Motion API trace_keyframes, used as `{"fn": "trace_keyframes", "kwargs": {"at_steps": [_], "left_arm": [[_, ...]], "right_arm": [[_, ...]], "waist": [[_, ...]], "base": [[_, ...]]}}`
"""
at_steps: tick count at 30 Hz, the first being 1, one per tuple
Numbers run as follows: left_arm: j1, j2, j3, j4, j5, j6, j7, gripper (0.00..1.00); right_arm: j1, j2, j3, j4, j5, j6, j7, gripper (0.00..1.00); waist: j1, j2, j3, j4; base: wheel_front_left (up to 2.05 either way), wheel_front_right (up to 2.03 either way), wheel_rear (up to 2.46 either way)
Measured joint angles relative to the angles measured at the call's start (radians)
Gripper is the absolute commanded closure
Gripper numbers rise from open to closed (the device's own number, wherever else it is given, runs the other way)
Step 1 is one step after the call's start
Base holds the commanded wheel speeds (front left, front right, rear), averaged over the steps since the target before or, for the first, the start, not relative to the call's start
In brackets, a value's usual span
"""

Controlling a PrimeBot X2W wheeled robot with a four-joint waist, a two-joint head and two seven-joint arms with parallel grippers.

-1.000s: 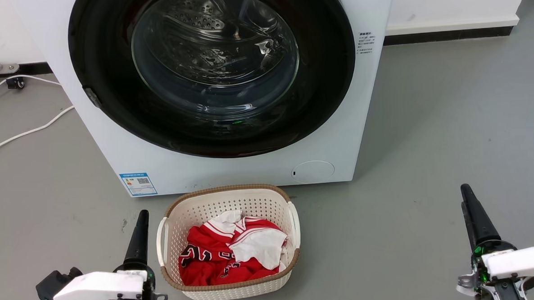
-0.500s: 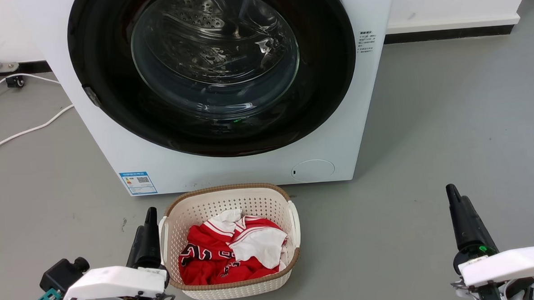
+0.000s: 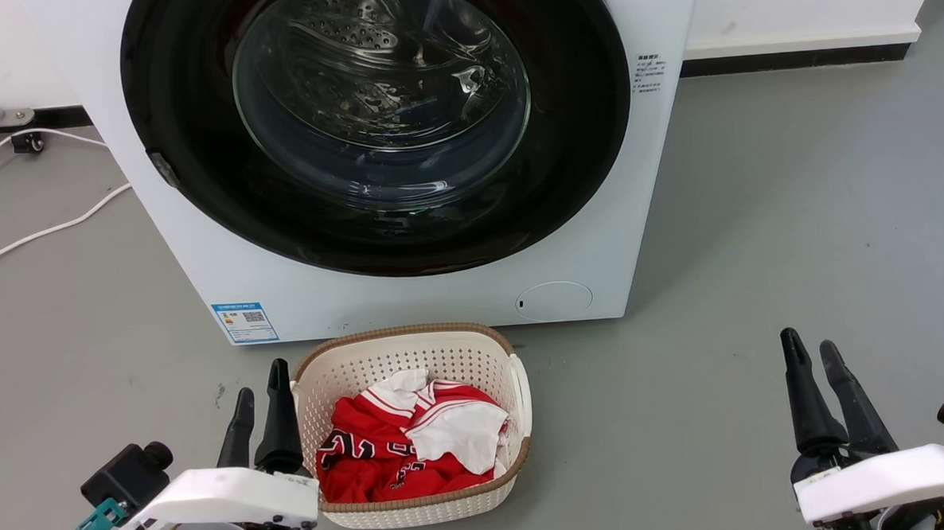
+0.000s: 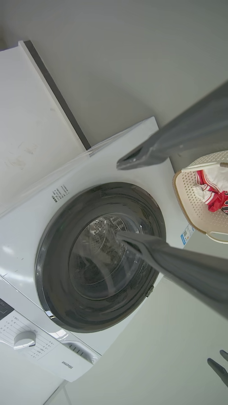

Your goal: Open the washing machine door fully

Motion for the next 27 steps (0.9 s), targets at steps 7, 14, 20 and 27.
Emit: {"fn": "trace_keyframes", "kwargs": {"at_steps": [7, 14, 20, 27], "left_arm": [[0.007, 0.000, -0.017, -0.018, 0.100, 0.012, -0.022, 0.00], [0.014, 0.000, -0.032, -0.035, 0.190, 0.023, -0.041, 0.00], [0.020, 0.001, -0.043, -0.049, 0.264, 0.029, -0.058, 0.00], [0.031, 0.001, -0.053, -0.061, 0.342, 0.034, -0.076, 0.00]], "right_arm": [[0.010, 0.000, 0.004, -0.030, -0.095, 0.000, -0.021, 0.00], [0.023, 0.000, 0.007, -0.060, -0.183, 0.000, -0.044, 0.00], [0.033, 0.000, 0.009, -0.082, -0.244, 0.000, -0.059, 0.00], [0.046, 0.000, 0.010, -0.096, -0.312, 0.000, -0.076, 0.00]], "waist": [[0.0000, 0.0000, 0.001, 0.000], [0.0001, 0.0000, 0.000, 0.002], [0.0000, 0.0000, 0.000, 0.005], [0.0000, 0.0000, 0.000, 0.007]], "base": [[0.00, 0.00, 0.00], [0.00, 0.00, 0.00], [0.00, 0.00, 0.00], [0.00, 0.00, 0.00]]}}
